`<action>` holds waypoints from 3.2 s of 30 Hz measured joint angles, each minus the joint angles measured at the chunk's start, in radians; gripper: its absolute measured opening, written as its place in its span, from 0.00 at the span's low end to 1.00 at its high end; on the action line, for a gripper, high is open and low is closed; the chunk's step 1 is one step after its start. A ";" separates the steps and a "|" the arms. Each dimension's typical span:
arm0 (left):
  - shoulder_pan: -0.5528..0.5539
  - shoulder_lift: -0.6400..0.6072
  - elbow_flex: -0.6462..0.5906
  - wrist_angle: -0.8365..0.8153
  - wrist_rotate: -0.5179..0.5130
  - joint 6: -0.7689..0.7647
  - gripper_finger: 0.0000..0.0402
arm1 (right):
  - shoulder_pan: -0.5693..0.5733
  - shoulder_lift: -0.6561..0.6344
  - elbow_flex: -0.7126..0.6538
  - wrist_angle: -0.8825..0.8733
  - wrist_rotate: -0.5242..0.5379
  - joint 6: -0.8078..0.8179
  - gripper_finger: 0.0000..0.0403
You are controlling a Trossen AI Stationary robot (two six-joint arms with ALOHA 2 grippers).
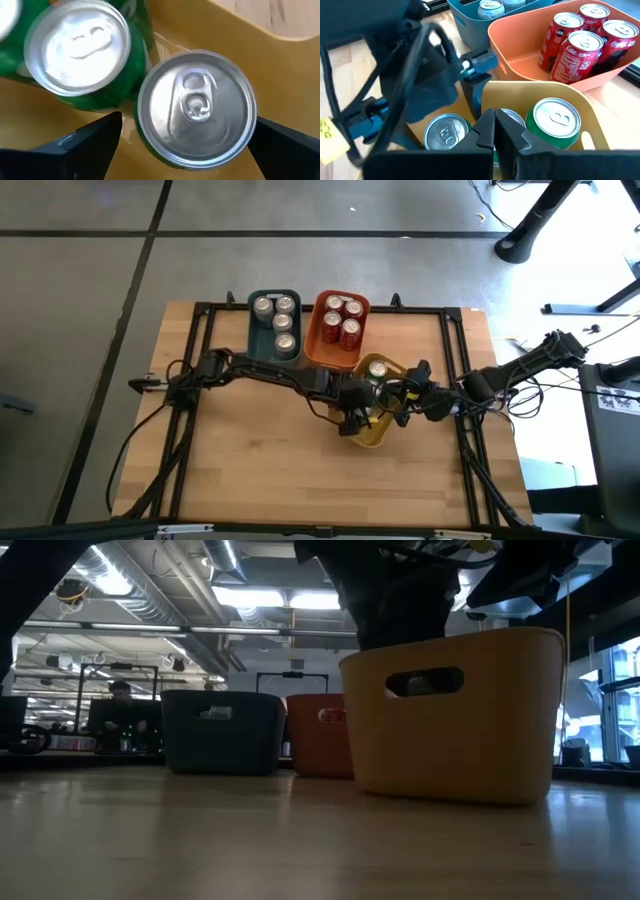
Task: Sort soda cans
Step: Put the green soda can into the yellow bin, then move the yellow bin to the right of the orange bin
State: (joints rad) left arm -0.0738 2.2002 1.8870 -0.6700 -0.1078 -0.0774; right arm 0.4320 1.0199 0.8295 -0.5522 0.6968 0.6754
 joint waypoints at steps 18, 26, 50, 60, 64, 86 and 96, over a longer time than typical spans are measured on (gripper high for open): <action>-0.126 -0.343 -0.147 -0.279 -0.153 -0.067 0.97 | 0.000 -0.001 0.000 0.033 -0.037 -0.001 0.01; -0.235 -0.572 -0.572 -0.010 -0.189 -0.185 0.97 | 0.000 0.079 0.001 0.324 -0.251 -0.098 0.02; -0.437 -0.702 -0.788 0.087 -0.228 -0.359 0.97 | 0.014 0.522 0.279 0.031 -0.459 -0.101 0.53; -0.429 -0.702 -0.788 0.088 -0.246 -0.338 0.97 | 0.014 0.595 0.262 -0.008 -0.525 -0.050 0.38; -0.427 -0.702 -0.788 0.087 -0.250 -0.338 0.97 | 0.015 0.591 0.265 -0.077 -0.534 -0.054 0.14; -0.409 -0.702 -0.788 0.088 -0.253 -0.311 0.97 | -0.040 0.594 0.259 -0.588 -0.427 -0.339 0.01; -0.409 -0.702 -0.788 0.087 -0.253 -0.306 0.97 | -0.214 0.592 0.216 -0.624 -0.359 -0.576 0.02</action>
State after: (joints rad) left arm -0.4824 1.4986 1.0988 -0.5827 -0.3607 -0.3838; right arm 0.2181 1.6119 1.0454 -1.1760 0.3374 0.0995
